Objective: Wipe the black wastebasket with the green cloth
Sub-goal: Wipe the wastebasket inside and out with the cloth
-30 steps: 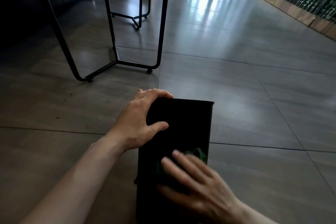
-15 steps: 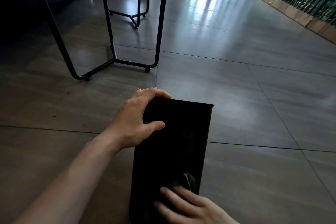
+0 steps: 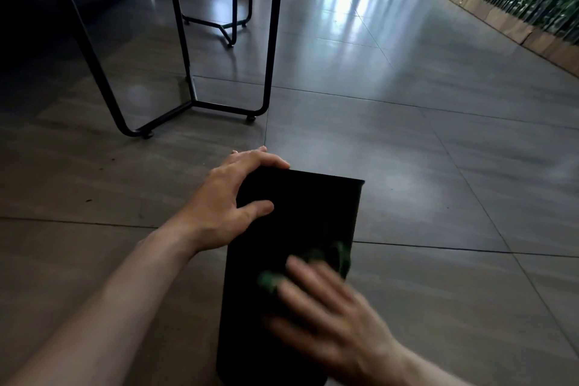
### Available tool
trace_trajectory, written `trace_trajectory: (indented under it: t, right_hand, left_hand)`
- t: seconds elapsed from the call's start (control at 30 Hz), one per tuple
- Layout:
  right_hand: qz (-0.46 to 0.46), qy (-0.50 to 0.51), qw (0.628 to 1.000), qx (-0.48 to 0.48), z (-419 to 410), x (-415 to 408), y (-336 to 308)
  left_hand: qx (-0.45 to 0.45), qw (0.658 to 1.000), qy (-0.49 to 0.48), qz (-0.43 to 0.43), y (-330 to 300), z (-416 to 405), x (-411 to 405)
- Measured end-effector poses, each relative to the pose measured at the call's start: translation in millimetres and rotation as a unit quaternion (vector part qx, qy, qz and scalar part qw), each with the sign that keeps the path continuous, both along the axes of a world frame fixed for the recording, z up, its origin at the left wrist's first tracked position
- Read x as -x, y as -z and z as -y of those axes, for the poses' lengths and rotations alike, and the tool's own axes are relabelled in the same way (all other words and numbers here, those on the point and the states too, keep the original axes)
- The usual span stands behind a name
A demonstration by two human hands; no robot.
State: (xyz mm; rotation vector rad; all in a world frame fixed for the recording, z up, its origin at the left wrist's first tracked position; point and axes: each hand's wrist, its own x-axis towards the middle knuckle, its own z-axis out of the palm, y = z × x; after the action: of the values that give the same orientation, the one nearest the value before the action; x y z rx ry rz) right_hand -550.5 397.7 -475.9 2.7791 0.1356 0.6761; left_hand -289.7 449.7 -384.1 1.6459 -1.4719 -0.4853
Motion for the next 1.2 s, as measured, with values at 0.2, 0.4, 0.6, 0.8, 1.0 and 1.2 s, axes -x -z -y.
trace_trajectory:
  t: [0.2,0.4,0.6,0.8,1.0,1.2]
  right_hand:
    - [-0.012,-0.002,0.999,-0.045,15,8,-18]
    - [0.153,0.194,0.953,-0.175,53,-39,-69]
    - [-0.074,-0.021,0.996,0.039,-8,24,6]
    - [0.094,0.128,0.974,-0.164,49,-8,-53]
    - [0.104,0.119,0.980,-0.123,37,-19,-41]
    - [-0.072,-0.011,0.990,0.119,2,27,10]
  left_hand:
    - [-0.005,1.000,-0.005,-0.011,-2,0,0]
    - [0.002,1.000,-0.008,0.014,-5,1,3]
    - [-0.002,1.000,-0.019,0.010,-3,1,3]
    - [-0.002,0.999,-0.029,-0.015,-1,2,2]
    - [0.011,1.000,-0.020,-0.006,2,5,-1]
    - [0.013,1.000,-0.021,0.003,4,5,-1]
